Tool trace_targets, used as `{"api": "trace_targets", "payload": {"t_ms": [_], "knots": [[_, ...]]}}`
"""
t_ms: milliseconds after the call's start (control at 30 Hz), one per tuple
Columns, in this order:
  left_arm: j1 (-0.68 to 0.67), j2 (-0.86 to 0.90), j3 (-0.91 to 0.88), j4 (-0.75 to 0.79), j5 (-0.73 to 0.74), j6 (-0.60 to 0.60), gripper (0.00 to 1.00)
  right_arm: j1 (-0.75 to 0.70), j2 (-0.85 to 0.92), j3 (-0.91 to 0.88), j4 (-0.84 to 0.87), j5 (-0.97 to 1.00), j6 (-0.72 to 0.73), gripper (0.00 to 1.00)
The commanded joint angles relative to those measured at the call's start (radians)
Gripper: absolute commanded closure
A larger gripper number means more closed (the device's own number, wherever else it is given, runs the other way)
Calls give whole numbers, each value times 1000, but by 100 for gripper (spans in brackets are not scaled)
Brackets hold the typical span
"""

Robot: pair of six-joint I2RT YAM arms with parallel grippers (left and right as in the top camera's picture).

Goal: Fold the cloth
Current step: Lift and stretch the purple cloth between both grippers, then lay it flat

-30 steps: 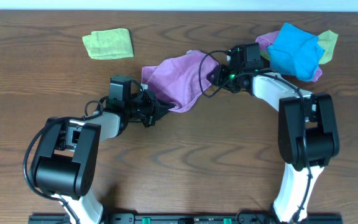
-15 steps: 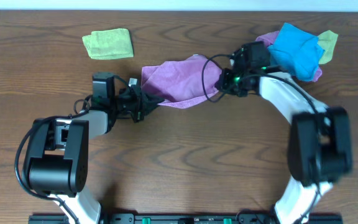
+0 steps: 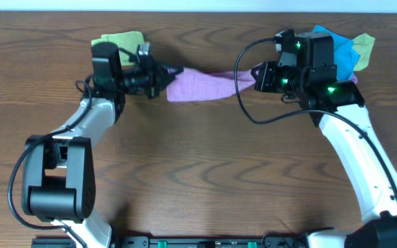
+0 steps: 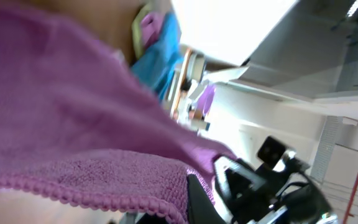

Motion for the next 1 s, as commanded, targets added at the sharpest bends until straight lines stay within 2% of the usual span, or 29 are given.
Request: {"api": "trace_targets", "payload": {"t_ms": [0, 267, 467, 600, 767, 867, 967], "knots": [[19, -23, 62, -1, -94, 9, 94, 7, 12, 3, 52, 74, -29, 99], [23, -23, 100, -52, -316, 131, 94, -4, 139, 4, 319, 104, -35, 99], [23, -22, 159, -53, -403, 235, 94, -4, 210, 30, 394, 108, -36, 99], [24, -22, 187, -56, -383, 248, 94, -9, 210, 39, 393, 103, -35, 99], [24, -22, 187, -96, -258, 281, 94, -10, 199, 58, 294, 57, -37, 99], [31, -22, 187, -166, -185, 346, 94, -9, 176, 60, 212, 53, -40, 99], [48, -23, 187, -309, -131, 434, 94, -8, 142, 60, 114, 40, -66, 99]]}}
